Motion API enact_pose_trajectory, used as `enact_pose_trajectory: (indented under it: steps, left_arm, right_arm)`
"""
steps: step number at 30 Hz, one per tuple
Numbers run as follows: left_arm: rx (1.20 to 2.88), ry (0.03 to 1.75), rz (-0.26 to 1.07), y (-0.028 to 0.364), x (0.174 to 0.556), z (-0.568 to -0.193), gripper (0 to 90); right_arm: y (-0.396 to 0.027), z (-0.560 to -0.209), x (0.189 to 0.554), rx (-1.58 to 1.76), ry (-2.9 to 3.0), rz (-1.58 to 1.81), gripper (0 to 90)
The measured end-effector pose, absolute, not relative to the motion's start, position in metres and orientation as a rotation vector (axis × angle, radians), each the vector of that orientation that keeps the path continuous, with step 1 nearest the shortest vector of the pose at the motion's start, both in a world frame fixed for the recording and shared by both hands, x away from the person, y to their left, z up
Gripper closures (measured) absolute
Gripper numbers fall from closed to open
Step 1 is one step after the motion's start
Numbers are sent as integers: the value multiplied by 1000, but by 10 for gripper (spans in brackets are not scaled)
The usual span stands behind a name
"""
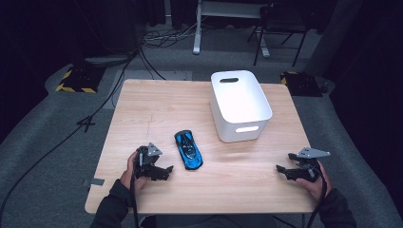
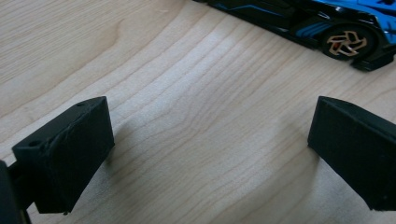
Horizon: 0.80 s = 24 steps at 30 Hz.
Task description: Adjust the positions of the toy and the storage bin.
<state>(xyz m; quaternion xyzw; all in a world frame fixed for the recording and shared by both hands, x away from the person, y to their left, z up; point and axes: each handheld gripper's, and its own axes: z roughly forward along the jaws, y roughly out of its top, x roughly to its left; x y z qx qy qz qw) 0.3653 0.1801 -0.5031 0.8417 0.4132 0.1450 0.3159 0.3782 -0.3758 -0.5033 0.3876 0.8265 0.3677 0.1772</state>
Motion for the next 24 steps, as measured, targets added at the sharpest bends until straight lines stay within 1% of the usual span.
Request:
enact_pose_trajectory:
  steps: [2,3,5,8,11,14,15,18,24]
  left_arm:
    - [2235,1048,376,181,364,-503,3]
    - [2232,1051,358,180,363,-504,3]
    - [2228,1053,384,180,361,-503,5]
    - [2238,1043,379,180,361,-503,5]
    - [2240,1033,344,180,360,-504,4]
    - [2236,1029,345,180,360,-504,2]
    - [2236,1029,344,180,360,-504,2]
    - [2236,1029,344,180,360,-504,2]
    - [2237,1028,342,180,361,-504,2]
  right_arm:
    - [-376,-503,378,1095,2340,1040,185]
    - [-376,-503,378,1094,2340,1040,185]
    - [-376,-503,378,1097,2340,1040,185]
    - [-376,-503,378,1098,2341,1044,188]
    - [-377,-503,379,1118,2327,1051,191]
    - [-379,-502,381,1148,2309,1057,193]
    - [-382,-498,383,1163,2280,1074,204]
    - [-381,-484,387,1133,2253,1078,200]
    - [-364,-440,404,1037,2203,1143,195]
